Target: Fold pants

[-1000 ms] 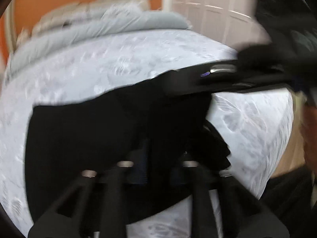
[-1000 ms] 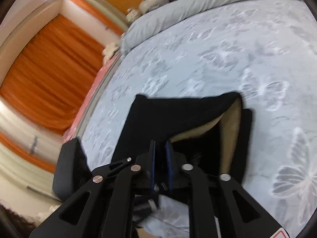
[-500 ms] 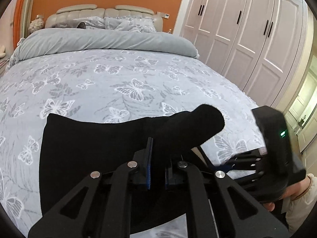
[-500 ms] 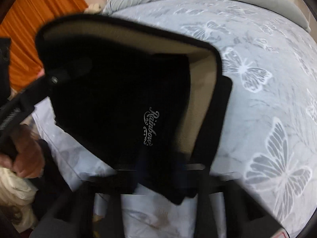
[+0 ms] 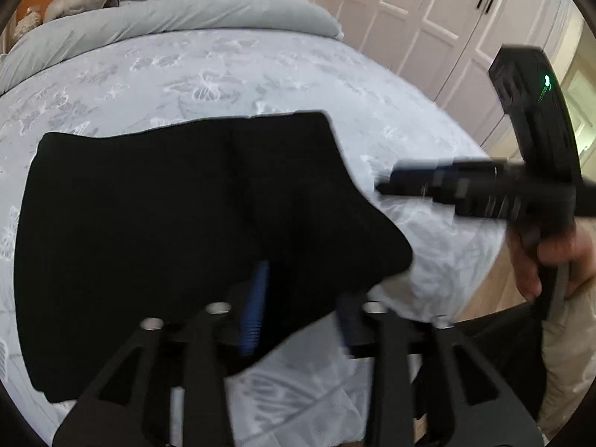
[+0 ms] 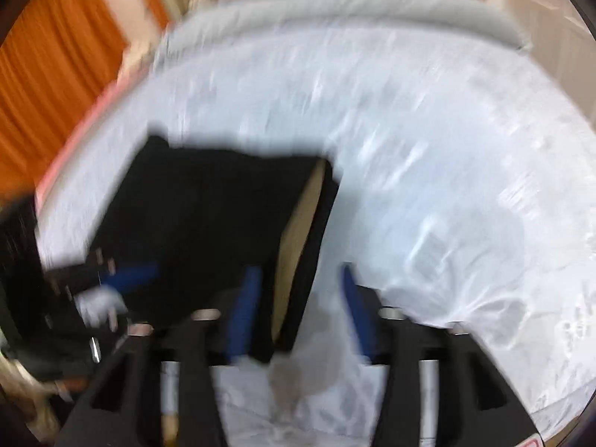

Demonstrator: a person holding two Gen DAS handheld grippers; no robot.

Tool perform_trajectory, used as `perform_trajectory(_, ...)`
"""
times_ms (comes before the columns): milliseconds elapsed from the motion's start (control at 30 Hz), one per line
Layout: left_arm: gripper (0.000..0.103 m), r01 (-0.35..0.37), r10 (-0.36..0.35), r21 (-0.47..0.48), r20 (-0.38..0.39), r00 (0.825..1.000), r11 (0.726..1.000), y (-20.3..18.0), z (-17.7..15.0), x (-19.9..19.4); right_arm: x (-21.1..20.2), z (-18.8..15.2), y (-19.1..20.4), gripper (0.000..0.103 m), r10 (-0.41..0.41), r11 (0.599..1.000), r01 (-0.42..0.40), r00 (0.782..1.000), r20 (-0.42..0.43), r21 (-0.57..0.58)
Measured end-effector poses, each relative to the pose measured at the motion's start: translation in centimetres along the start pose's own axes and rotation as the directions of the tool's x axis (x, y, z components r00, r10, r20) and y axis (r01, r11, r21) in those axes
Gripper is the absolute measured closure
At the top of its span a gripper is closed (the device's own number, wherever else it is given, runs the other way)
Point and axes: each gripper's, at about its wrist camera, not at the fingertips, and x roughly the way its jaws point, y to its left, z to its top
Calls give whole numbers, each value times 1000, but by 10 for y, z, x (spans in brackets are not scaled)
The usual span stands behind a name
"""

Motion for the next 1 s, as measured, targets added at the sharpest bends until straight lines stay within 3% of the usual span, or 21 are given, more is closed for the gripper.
perform_trajectory(67,16,15,-14,-2,74,997,1000,2,-1,-20,-3,9,-5,41,100,993,-102,995,30,65)
perform_trajectory(100,10,17,-16,-7,145,989,1000,7,-1,-38,3,10,-6,41,124,989,-126,992,23,81)
perform_trajectory(200,8,-19,28,-37,272,962,999,27,2,-71,34,20,6,41,104,992,-99,993,-60,76)
perform_trajectory(267,8,-70,94,-90,298,950,993,44,6,-80,62,20,29,42,86,996,-81,989,-122,41)
perform_trajectory(300,8,-116,155,-145,296,943,983,60,9,-83,74,20,39,59,57,998,-59,988,-143,-8)
perform_trajectory(333,8,-149,198,-185,285,938,971,70,10,-83,77,14,47,97,41,998,-47,988,-149,-41)
perform_trajectory(367,8,-181,240,-225,269,933,957,81,11,-84,72,15,56,102,28,998,-35,993,-119,-58)
perform_trajectory(433,8,-217,290,-280,252,923,935,98,11,-88,39,20,68,102,25,994,-25,1000,-4,-105)
perform_trajectory(500,8,-260,341,-317,236,910,912,111,8,-95,17,24,66,102,-42,989,54,996,84,-141)
perform_trajectory(533,8,-290,371,-322,229,900,901,114,6,-96,24,26,61,103,-85,987,94,994,75,-134)
perform_trajectory(600,8,-346,417,-307,205,886,887,119,4,-91,53,21,28,101,-186,981,182,980,-65,-64)
perform_trajectory(633,8,-390,453,-296,188,871,872,120,2,-88,63,15,9,92,-222,974,226,966,-135,9)
perform_trajectory(667,8,-421,480,-291,176,859,859,123,1,-85,62,12,3,92,-209,975,218,966,-151,44)
perform_trajectory(700,7,-464,516,-279,155,842,841,124,-2,-81,54,8,2,92,-142,986,152,981,-134,69)
perform_trajectory(767,6,-507,549,-273,103,830,818,132,-7,-73,39,4,8,67,-96,992,102,991,-91,67)
perform_trajectory(800,5,-502,537,-281,60,841,818,140,-12,-66,37,2,9,31,-103,992,108,992,-70,63)
perform_trajectory(833,5,-491,522,-293,33,852,820,147,-12,-60,35,-2,11,16,-108,992,111,993,-51,56)
perform_trajectory(867,5,-474,499,-313,1,867,823,155,-15,-54,41,-3,12,16,-81,995,85,994,-76,51)
perform_trajectory(933,5,-392,402,-393,-60,914,832,174,-24,-42,66,-2,16,16,-5,997,17,988,-153,79)
perform_trajectory(1000,5,-287,291,-498,-71,954,819,191,-33,-35,80,-7,16,16,32,993,-7,978,-207,117)
